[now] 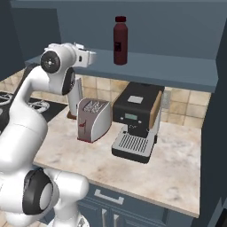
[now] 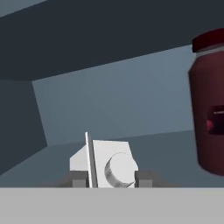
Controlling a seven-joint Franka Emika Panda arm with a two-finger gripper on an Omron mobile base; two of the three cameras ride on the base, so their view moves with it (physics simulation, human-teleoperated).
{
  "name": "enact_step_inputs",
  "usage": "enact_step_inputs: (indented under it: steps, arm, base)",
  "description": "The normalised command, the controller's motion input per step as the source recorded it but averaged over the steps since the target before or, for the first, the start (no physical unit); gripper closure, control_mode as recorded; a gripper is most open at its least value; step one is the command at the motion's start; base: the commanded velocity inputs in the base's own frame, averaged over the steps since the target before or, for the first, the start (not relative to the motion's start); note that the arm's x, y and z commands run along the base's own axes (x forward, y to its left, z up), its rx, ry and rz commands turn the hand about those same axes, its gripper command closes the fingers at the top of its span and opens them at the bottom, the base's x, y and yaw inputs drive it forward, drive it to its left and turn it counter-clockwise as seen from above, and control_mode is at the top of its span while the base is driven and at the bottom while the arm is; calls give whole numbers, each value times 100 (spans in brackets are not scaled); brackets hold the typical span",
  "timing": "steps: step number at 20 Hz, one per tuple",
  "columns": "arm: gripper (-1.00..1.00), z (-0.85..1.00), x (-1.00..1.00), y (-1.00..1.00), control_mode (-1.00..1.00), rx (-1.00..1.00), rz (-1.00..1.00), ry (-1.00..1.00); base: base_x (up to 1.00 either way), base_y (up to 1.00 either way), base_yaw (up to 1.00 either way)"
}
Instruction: Sort all alcoholic drinks to one cabinet, and non-alcoholic drinks to the other.
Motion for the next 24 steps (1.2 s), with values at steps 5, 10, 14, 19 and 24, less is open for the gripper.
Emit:
enact_step_inputs:
  steps: [5, 10, 14, 19, 24]
  arm:
    - [100, -3, 36, 0, -100, 0, 0, 0]
    - [100, -7, 28, 0, -100, 0, 0, 0]
    - [100, -15, 31, 0, -100, 0, 0, 0]
    - [100, -12, 35, 0, -100, 0, 0, 0]
    - [100, -8, 19, 0, -100, 0, 0, 0]
  base:
    - [0, 0, 0]
    - [0, 0, 0]
    - [0, 0, 0]
    - [0, 0, 0]
    - [0, 0, 0]
